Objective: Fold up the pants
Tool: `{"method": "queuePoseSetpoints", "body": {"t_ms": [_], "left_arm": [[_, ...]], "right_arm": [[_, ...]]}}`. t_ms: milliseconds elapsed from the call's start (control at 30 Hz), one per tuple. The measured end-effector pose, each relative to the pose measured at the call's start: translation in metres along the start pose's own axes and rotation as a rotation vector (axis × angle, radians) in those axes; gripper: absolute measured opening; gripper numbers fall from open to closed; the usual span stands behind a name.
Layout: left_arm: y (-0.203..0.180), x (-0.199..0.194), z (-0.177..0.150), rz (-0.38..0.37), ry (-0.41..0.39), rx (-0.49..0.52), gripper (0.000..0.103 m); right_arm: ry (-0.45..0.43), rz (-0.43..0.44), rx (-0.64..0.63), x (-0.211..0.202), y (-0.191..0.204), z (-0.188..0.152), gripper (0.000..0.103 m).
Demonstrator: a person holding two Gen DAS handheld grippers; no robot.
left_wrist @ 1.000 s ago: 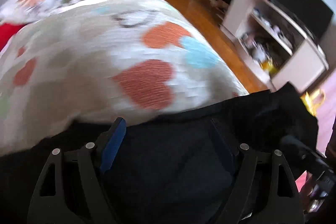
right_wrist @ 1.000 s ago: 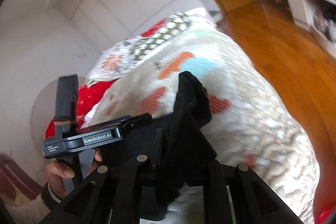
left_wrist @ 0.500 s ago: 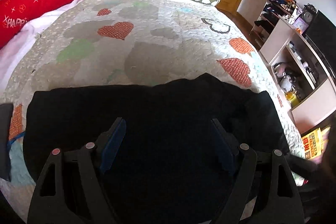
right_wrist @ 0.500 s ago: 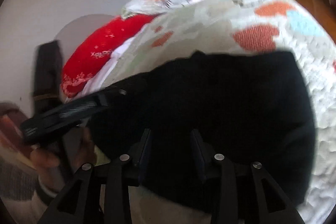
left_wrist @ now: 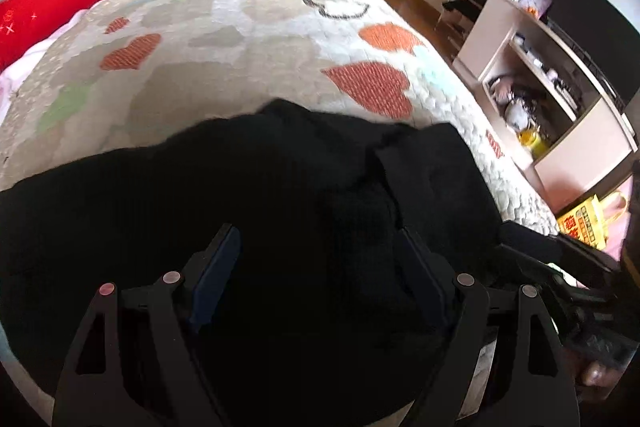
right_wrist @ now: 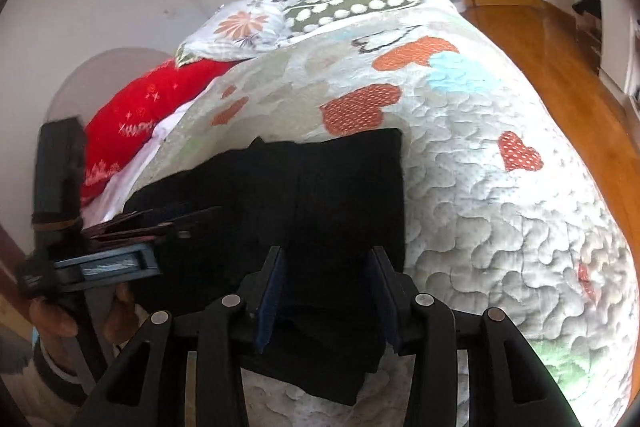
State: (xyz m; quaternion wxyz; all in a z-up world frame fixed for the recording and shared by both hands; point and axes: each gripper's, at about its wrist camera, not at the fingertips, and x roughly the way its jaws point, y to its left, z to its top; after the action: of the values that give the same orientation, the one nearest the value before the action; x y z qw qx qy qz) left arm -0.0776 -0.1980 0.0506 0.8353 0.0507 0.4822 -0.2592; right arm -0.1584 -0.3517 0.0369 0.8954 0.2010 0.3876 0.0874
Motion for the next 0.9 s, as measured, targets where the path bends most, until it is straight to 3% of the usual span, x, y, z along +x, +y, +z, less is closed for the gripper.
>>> {"method": "queuePoseSetpoints", "body": {"t_ms": [267, 467, 500, 567, 633, 700, 900], "left_arm": [[0.027, -0.012, 0.003, 0.039, -0.034, -0.081, 0.081], [0.041, -0.019, -0.002, 0.043, -0.037, -0.111, 0.081], [0.042, -0.019, -0.003, 0.041, -0.037, -0.116, 0.081], [0.041, -0.018, -0.003, 0.032, -0.034, -0.121, 0.081], [0.038, -0.019, -0.003, 0.027, -0.034, -0.113, 0.081], [0.035, -0.023, -0.003, 0.024, -0.046, -0.104, 0.081], [0.04, -0.044, 0.002, -0.042, -0.117, -0.155, 0.081]], "right_arm": [[-0.015, 0.042, -0.261, 0.003, 0.04, -0.006, 0.042], [0.045, -0.109, -0.437, 0.039, 0.052, -0.022, 0.042], [0.033, -0.108, -0.444, 0.04, 0.051, -0.023, 0.041], [0.011, -0.097, -0.4, 0.038, 0.044, -0.022, 0.021], [-0.009, -0.033, -0.277, 0.034, 0.026, -0.012, 0.013], [-0.031, 0.041, -0.186, 0.026, 0.014, -0.006, 0.01], [-0.052, 0.168, -0.207, 0.008, 0.035, -0.005, 0.01]]}}
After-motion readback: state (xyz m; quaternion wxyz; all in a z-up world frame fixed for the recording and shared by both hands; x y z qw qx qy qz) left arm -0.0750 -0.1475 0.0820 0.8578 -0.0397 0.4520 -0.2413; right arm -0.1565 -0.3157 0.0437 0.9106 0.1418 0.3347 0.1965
